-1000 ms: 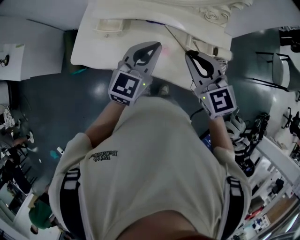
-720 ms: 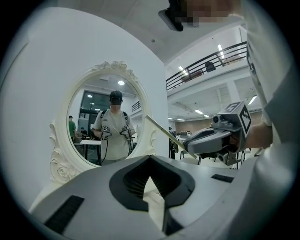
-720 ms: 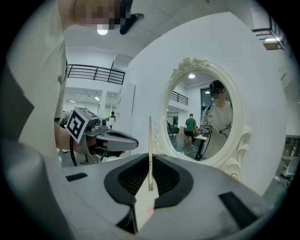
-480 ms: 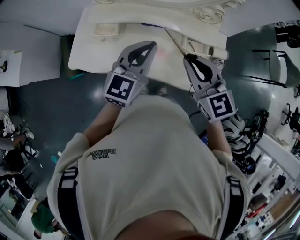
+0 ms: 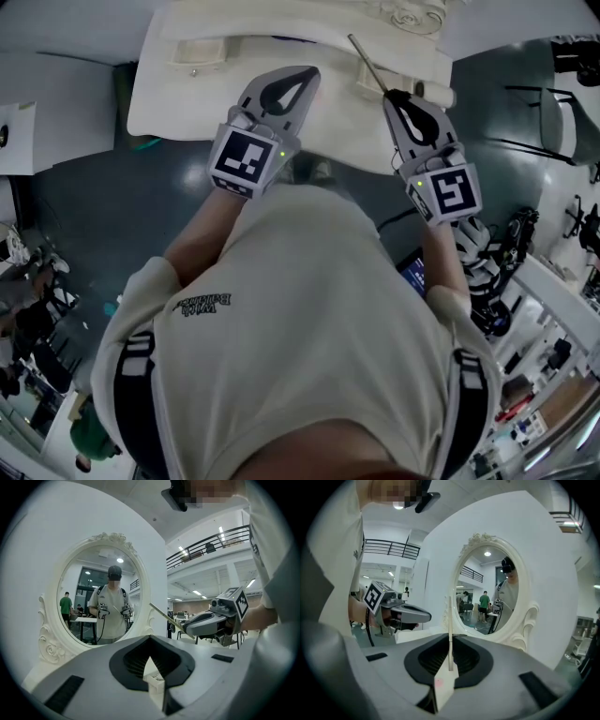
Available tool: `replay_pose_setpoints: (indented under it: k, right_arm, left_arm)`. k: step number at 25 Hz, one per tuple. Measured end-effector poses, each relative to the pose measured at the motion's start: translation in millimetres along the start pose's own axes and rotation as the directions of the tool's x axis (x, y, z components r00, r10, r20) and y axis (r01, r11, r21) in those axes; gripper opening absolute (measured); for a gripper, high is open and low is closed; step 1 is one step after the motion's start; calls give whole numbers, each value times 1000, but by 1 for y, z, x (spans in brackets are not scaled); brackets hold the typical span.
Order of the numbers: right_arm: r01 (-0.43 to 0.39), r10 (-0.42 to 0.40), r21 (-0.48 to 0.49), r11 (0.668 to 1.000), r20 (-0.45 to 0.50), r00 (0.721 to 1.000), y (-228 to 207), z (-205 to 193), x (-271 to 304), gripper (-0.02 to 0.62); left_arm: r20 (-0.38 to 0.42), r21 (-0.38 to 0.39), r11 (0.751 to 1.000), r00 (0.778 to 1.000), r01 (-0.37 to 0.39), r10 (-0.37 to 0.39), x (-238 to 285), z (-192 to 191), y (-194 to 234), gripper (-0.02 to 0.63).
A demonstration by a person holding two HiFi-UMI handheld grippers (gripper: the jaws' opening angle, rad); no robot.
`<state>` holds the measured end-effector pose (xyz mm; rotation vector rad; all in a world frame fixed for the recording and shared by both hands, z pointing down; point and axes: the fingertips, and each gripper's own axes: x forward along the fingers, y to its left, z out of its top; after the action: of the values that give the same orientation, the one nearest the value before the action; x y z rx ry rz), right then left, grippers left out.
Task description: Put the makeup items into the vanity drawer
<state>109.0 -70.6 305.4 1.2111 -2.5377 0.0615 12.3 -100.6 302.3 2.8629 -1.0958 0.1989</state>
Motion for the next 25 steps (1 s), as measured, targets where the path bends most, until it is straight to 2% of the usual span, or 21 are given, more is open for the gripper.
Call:
replay_pose_setpoints:
  k: [5, 10, 17, 25]
  right_arm:
    - [27, -28, -30, 999, -58, 998, -41, -28, 6, 31]
    - [12, -15, -24, 1000, -109, 994, -72, -60, 22, 31]
    - [-78, 76, -3, 997, -197, 977, -92, -120, 52, 31]
    - [-205, 185, -38, 978, -292, 938, -91, -185, 87, 31]
  left_arm:
    - [-33, -12, 1000, 999, 20, -21, 33, -16, -2, 14]
    - [-95, -44, 999, 995, 30, -34, 69, -46, 4, 14]
    - [-200, -88, 995, 978, 37, -54, 116, -96, 4, 14]
    - [-287, -141, 990, 956, 18, -58, 151, -155, 11, 14]
